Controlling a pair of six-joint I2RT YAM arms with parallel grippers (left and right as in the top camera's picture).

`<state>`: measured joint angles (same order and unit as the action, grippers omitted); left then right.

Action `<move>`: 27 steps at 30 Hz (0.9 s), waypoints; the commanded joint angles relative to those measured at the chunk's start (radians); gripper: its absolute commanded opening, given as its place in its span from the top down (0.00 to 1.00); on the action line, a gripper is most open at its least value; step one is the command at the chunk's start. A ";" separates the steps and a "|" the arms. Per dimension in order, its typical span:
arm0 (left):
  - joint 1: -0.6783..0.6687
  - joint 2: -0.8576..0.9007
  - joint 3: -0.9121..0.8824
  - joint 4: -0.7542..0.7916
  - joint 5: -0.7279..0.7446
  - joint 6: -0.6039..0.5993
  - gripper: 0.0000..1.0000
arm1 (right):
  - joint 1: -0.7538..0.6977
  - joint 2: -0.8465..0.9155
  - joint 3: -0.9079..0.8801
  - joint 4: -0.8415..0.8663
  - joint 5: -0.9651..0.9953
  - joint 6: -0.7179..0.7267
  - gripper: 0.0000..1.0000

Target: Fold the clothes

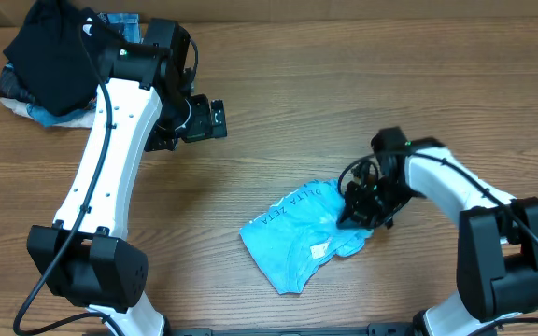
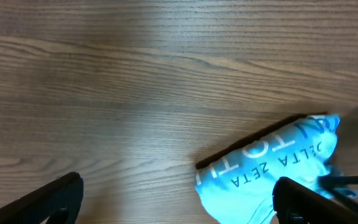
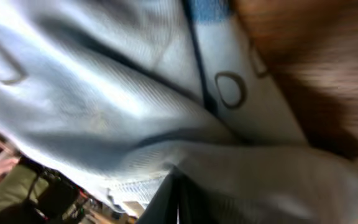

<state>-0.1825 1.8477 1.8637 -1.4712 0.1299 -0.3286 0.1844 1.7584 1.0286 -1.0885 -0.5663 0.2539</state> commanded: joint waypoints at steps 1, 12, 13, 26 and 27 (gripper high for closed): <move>-0.003 -0.024 0.016 -0.002 0.002 0.090 0.00 | -0.014 -0.062 0.156 -0.079 0.099 0.000 0.85; -0.015 0.032 -0.103 0.067 0.333 0.436 0.00 | -0.023 -0.076 0.591 -0.412 0.289 0.007 0.00; -0.015 0.042 -0.134 0.080 0.376 0.471 0.00 | -0.030 -0.076 0.616 -0.412 0.276 0.006 0.00; -0.099 0.144 -0.470 0.274 0.653 0.740 0.00 | -0.141 -0.075 0.689 -0.357 0.247 0.003 0.00; -0.108 0.153 -0.479 0.293 0.653 0.726 0.00 | -0.141 -0.075 0.689 -0.359 0.247 0.003 0.00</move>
<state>-0.2626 1.9724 1.4128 -1.2114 0.7219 0.3714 0.0483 1.7023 1.6901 -1.4498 -0.3080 0.2607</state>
